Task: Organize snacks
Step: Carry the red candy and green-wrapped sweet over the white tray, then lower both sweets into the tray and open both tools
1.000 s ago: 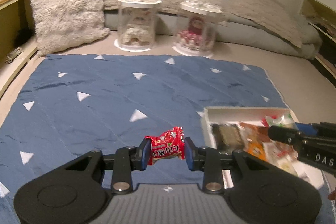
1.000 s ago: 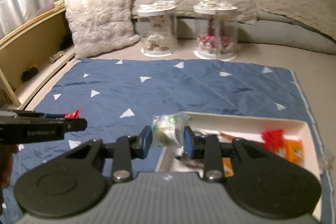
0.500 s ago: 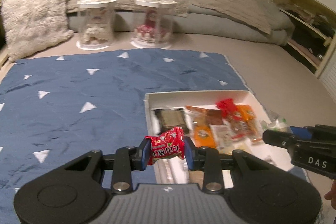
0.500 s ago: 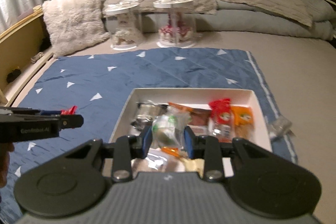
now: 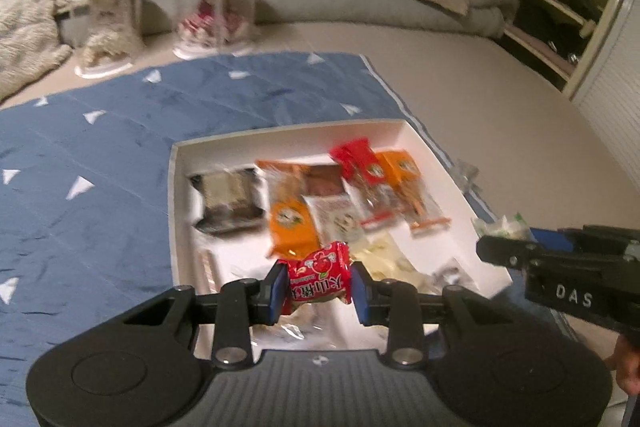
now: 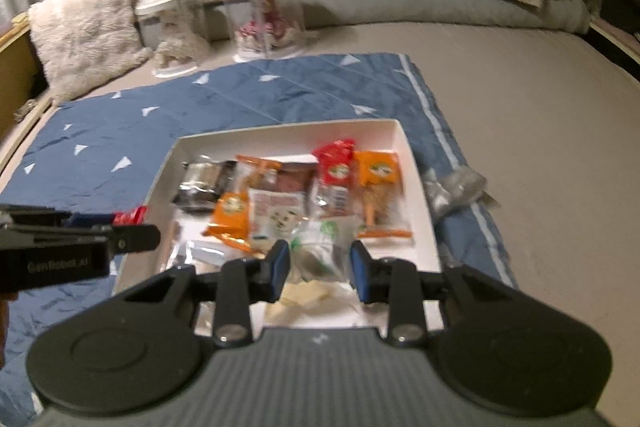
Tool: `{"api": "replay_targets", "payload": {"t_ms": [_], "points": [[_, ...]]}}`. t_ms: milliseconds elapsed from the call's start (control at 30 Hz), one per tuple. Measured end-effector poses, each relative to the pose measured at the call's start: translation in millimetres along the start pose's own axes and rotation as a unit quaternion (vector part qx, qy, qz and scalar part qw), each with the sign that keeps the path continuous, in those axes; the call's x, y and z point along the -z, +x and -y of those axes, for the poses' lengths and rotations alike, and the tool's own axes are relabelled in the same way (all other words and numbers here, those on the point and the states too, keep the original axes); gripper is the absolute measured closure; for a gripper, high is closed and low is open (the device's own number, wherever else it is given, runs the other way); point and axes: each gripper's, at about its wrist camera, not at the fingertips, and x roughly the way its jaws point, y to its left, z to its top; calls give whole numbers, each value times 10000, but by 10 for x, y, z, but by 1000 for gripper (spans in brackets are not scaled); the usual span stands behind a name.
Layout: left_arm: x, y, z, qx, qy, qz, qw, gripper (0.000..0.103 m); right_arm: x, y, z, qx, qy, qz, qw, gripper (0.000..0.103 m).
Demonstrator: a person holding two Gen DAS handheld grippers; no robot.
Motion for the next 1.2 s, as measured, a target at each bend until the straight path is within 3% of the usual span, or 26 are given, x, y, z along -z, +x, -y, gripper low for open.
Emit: {"api": "replay_targets", "payload": {"t_ms": [200,500,600,667,733,767,933,1200], "points": [[35,256,191,140,99,-320,9993,67,41,147,210,140,193,-146,9996,65],[34,600,271,-23,69,-661,9978,63,-37,341,302,143,478,-179,9986,64],[20,673,250,61,-58,-730,9973,58,-62,403,277,164,518,-153,9984,64],[9,700,240,97,-116,-728,9972,42,-93,468,272,157,543,-158,9983,62],[2,710,240,100,-108,-685,9975,32,-112,509,259,182,584,-114,9981,55],[-4,712,243,95,-87,-670,9977,32,-120,533,254,220,599,-93,9979,47],[-10,717,224,30,-17,-693,9976,28,-119,612,245,444,601,-134,9971,30],[0,651,156,-95,0,-717,9974,25,-62,646,308,609,647,-371,9954,18]]}}
